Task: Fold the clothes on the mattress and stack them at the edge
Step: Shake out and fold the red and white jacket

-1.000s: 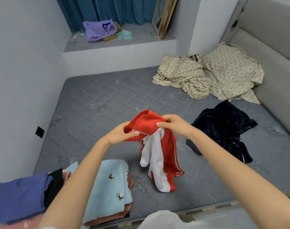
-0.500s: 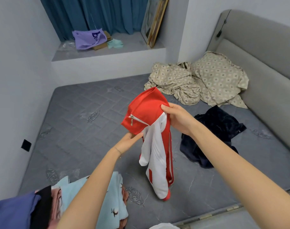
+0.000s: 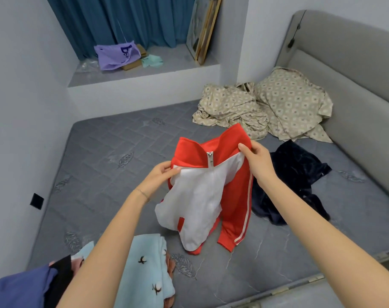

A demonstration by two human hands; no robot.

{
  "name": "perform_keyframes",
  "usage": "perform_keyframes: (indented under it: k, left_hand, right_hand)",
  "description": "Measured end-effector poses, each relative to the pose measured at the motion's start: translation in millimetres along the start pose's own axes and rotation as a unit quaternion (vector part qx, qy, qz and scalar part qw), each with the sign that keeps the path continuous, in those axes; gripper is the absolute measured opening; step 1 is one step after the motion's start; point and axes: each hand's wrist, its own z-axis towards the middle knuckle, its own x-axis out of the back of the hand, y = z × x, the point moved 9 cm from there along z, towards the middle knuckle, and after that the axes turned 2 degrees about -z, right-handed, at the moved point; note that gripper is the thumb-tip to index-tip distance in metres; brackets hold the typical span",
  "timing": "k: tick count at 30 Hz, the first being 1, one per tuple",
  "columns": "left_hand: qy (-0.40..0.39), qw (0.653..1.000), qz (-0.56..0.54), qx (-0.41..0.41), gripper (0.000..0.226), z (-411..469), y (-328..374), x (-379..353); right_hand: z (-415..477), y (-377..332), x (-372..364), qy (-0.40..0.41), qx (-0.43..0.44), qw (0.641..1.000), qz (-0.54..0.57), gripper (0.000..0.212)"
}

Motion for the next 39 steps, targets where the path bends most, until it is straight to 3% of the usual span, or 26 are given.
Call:
perform_keyframes:
  k: [4, 8, 14, 18, 26, 30, 34, 39]
  left_hand:
    - [0.036, 0.999, -0.017, -0.016, 0.013, -9.4, 15.5, -9.2]
    - [0.084, 0.993, 0.018, -0.087, 0.015, -21.9, 52.9, -29.8]
    - [0.179, 0.942, 0.192, -0.211, 0.017, -59.6, 109.2, -80.6]
    - [0.267, 0.918, 0.152, -0.25, 0.026, -95.3, 123.1, -109.4]
    - [0.24, 0.929, 0.115, -0.257, 0.03, -122.7, 151.2, -159.3]
    - [0.222, 0.931, 0.116, -0.266, 0.032, -120.7, 173.0, -154.3]
    - [0.258, 0.929, 0.156, -0.216, 0.032, -81.3, 159.3, -116.5]
    - [0.256, 0.928, 0.251, -0.102, 0.035, -9.3, 75.5, -68.4]
  right_hand:
    - [-6.2, -8.3, 16.0, 0.002, 0.028, 0.999, -0.036, 0.042]
    - [-9.9, -14.4, 42.9, 0.004, 0.052, 0.997, -0.066, 0.041]
    - [-23.5, -22.2, 80.0, -0.011, 0.081, 0.994, -0.075, 0.042]
    - [-38.1, -32.6, 109.0, -0.035, 0.099, 0.993, -0.052, 0.045]
    - [-51.0, -54.6, 150.6, -0.076, 0.109, 0.991, -0.031, 0.041]
    - [-35.0, -84.2, 153.1, -0.07, 0.154, 0.985, -0.027, 0.041]
    - [-1.7, -89.8, 129.9, -0.05, 0.207, 0.962, -0.172, 0.042]
    - [39.2, -6.0, 83.0, -0.049, 0.135, 0.93, -0.338, 0.039]
